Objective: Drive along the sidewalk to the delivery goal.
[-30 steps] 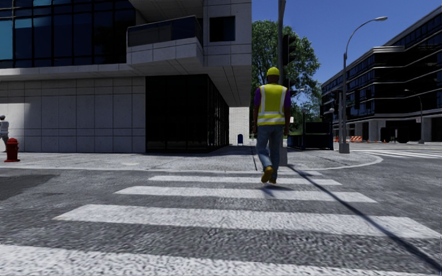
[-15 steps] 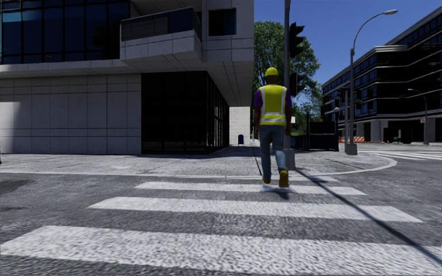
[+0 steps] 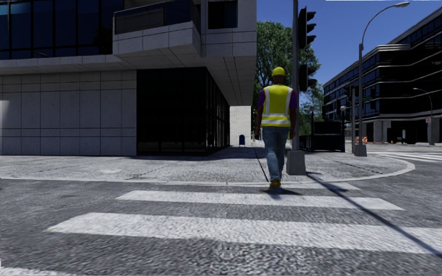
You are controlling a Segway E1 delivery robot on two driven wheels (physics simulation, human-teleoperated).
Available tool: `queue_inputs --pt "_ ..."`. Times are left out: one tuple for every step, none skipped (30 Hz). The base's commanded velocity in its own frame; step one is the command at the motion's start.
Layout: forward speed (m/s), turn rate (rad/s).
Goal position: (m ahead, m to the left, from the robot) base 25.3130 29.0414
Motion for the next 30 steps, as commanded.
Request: queue_inputs --pt "1.23 0.0" --pt "1.23 0.0" --pt "1.23 0.0" --pt "1.23 0.0" --pt "1.23 0.0" --pt "1.23 0.0" --pt "1.23 0.0" --pt "1.23 0.0" --pt "1.23 0.0" --pt "1.23 0.0" --pt "1.23 0.0" --pt "1.23 0.0" --pt "1.23 0.0" --pt "1.23 0.0" --pt "1.23 0.0" --pt "1.23 0.0" --pt "1.23 0.0" --pt "1.23 0.0" --pt "1.23 0.0" --pt "1.23 0.0" --pt "1.23 0.0" --pt "1.23 0.0" --pt "1.23 0.0" --pt "1.23 0.0" --pt "1.23 0.0" --pt "1.23 0.0" --pt "1.23 0.0" --pt "1.23 0.0" --pt "1.23 0.0" --pt "1.22 0.0"
